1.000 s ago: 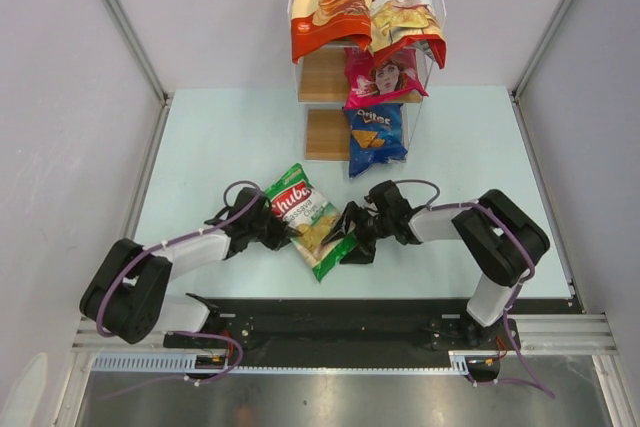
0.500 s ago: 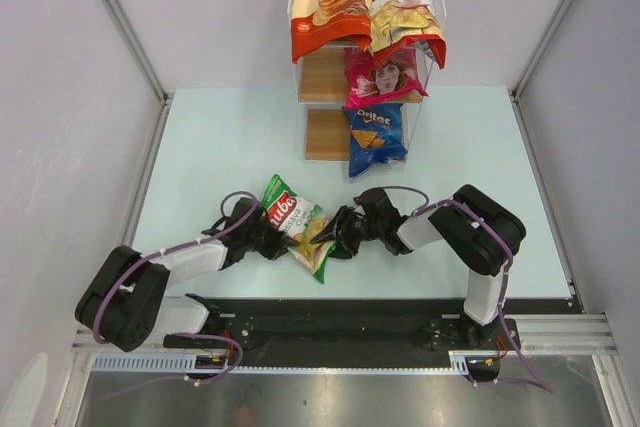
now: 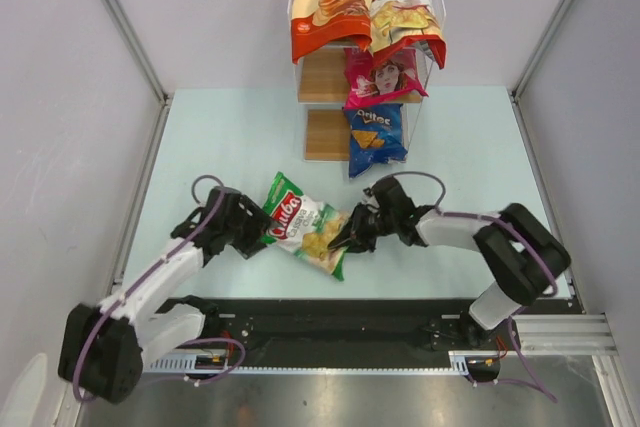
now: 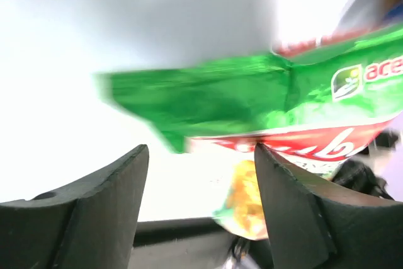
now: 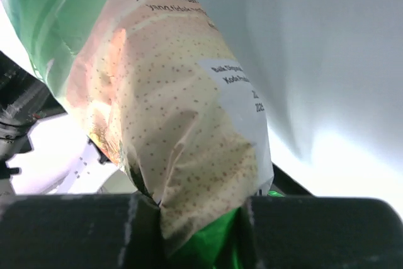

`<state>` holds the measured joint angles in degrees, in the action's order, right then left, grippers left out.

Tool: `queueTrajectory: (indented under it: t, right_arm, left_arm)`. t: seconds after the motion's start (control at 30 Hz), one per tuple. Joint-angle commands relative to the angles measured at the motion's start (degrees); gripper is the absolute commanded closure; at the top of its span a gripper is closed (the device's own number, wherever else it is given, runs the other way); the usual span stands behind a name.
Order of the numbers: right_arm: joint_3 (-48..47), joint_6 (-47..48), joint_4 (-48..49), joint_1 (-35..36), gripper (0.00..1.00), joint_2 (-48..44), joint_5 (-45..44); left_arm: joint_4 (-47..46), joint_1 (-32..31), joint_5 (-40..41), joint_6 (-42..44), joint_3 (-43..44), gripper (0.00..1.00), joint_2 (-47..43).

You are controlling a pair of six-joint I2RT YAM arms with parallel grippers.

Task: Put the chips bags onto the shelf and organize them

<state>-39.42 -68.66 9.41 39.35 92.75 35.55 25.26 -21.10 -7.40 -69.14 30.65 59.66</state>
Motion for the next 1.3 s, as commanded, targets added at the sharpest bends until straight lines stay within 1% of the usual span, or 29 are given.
queueTrajectory:
  t: [0.0, 0.03, 0.07, 0.1, 0.2, 0.23, 0.27, 0.33, 0.47, 0.53, 0.6, 0.63, 0.67, 0.73, 0.77, 0.9, 1.0, 1.17, 1.2, 1.27]
  right_arm:
    - [-7.94, 17.84, -22.83, -6.2, 1.0, -10.12, 1.37]
    - [-8.91, 20.12, -25.47, -7.18, 1.0, -11.18, 0.93]
    - [-9.7, 23.37, -29.06, -8.32, 1.0, -12.67, 0.92]
    - [-11.1, 24.7, -30.4, -10.16, 1.0, -13.12, 0.92]
    - [-11.47, 25.16, -32.17, -13.24, 1.0, -14.35, 0.84]
    - [-11.56, 24.29, -32.17, -15.16, 1.0, -14.44, 0.58]
    - [-11.56, 23.15, -31.83, -15.88, 1.0, -14.7, 0.22]
    - [-11.47, 19.55, -31.65, -17.98, 1.0, -14.62, 0.22]
    - [-11.56, 13.13, -29.28, -20.89, 1.0, -14.18, 2.5]
    - [-11.56, 8.4, -27.87, -22.12, 1.0, -13.83, 4.08]
    - [-11.56, 5.05, -22.61, -23.44, 1.0, -13.91, 5.05]
    - [-11.56, 1.03, -21.03, -23.88, 1.0, -13.83, 4.88]
    - [-11.56, -0.84, -18.14, -24.49, 1.0, -13.65, 4.62]
    - [-11.56, -4.62, -15.84, -24.85, 1.0, -12.77, 3.3]
    - [-11.56, -7.42, -12.26, -24.85, 1.0, -11.81, 2.78]
    - [-11.47, -13.59, -7.57, -24.33, 1.0, -10.22, -2.93]
    - [-11.56, -17.29, -4.41, -23.97, 1.0, -8.29, -4.69]
    - [-11.47, -24.75, 4.55, -23.1, 1.0, -5.83, -8.91]
    - [-11.47, -27.81, 5.7, -23.01, 1.0, -4.78, -10.66]
    - [-11.56, -30.81, 9.21, -22.48, 1.0, -3.28, -12.34]
  left_arm:
    - [13.41, 5.79, 7.22, 5.42, 1.43, 0.27, -10.86]
    - [13.59, 6.51, 8.79, 5.25, 0.82, 0.26, -14.27]
    - [13.59, 7.04, 8.8, 4.9, -0.32, 0.25, -15.44]
    - [13.59, 7.48, 8.89, 4.55, -0.85, 0.25, -17.02]
    - [13.16, 7.74, 7.84, 3.4, -2.18, 0.25, -16.68]
    - [12.8, 7.74, 7.84, 3.23, -2.18, 0.25, -15.29]
    - [12.63, 7.74, 6.01, 3.31, -1.66, 0.25, -14.32]
    - [12.19, 7.74, 5.73, 3.93, -0.43, 0.25, -12.38]
    - [12.45, 7.74, 5.9, 5.86, 3.53, 0.25, -7.99]
    - [12.36, 7.74, 5.82, 5.95, 4.06, 0.25, -7.45]
    - [11.66, 7.74, 5.38, 5.51, 3.89, 0.25, -7.19]
    - [11.31, 7.74, 5.2, 5.34, 3.71, 0.25, -7.1]
    - [11.22, 7.74, 5.11, 4.81, 3.45, 0.25, -7.27]
    - [10.43, 7.74, 4.76, 4.63, 3.27, 0.25, -6.93]
    - [10.34, 7.74, 4.67, 4.63, 3.36, 0.25, -6.75]
    - [10.16, 7.74, 4.94, 5.51, 4.59, 0.25, -5.52]
    - [10.69, 7.74, 5.11, 6.39, 5.55, 0.25, -4.9]
    - [10.6, 7.74, 5.03, 6.57, 5.21, 0.25, -5.17]
    - [10.52, 7.74, 5.03, 6.57, 5.21, 0.25, -5.08]
    - [10.34, 7.83, 4.94, 6.92, 5.29, 0.25, -4.73]
